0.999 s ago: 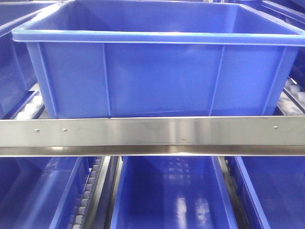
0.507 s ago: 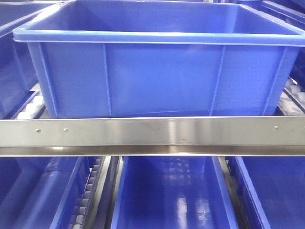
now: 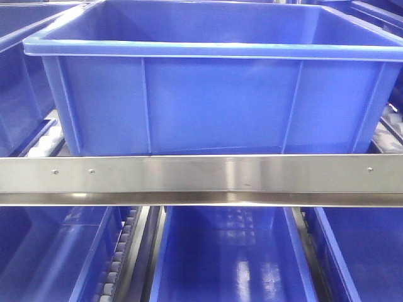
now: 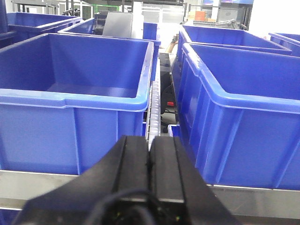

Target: Grab silver tray and place in blue box

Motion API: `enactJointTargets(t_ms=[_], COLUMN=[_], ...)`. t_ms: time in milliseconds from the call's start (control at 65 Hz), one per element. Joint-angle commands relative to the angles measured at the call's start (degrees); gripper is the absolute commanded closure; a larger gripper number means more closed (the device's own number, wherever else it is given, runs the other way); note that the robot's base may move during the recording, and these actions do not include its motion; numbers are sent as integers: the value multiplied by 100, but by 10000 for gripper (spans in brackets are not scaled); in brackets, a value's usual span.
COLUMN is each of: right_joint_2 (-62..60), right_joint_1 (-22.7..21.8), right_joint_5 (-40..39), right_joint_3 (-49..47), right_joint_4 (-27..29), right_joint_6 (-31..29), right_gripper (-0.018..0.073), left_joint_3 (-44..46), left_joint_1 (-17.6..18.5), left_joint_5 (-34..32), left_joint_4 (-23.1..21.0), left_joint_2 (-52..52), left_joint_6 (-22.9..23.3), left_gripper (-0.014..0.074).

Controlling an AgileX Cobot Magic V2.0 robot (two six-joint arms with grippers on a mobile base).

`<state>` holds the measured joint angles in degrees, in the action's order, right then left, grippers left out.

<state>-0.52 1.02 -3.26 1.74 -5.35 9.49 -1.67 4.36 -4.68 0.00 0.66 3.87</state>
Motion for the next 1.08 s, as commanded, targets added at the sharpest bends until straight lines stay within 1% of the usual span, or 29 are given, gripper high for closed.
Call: enactJointTargets(t_ms=[0,92,1061], right_joint_2=[-83,-83,-83], right_joint_1=[-23,-23,-23], right_joint_5=[-492,-492,-492], right_joint_3=[19,19,19], right_joint_4=[-64,-64,-64], right_joint_6=[-12,-12,-12], right_gripper=[507,507,507], left_joint_3=[19,19,19], left_joint_1=[0,0,0], left_joint_5=[-433,-261,-297], left_joint_4=[104,136,136], left_joint_2=[104,104,104], left_joint_6=[-15,-15,-15], left_gripper=[693,692,693])
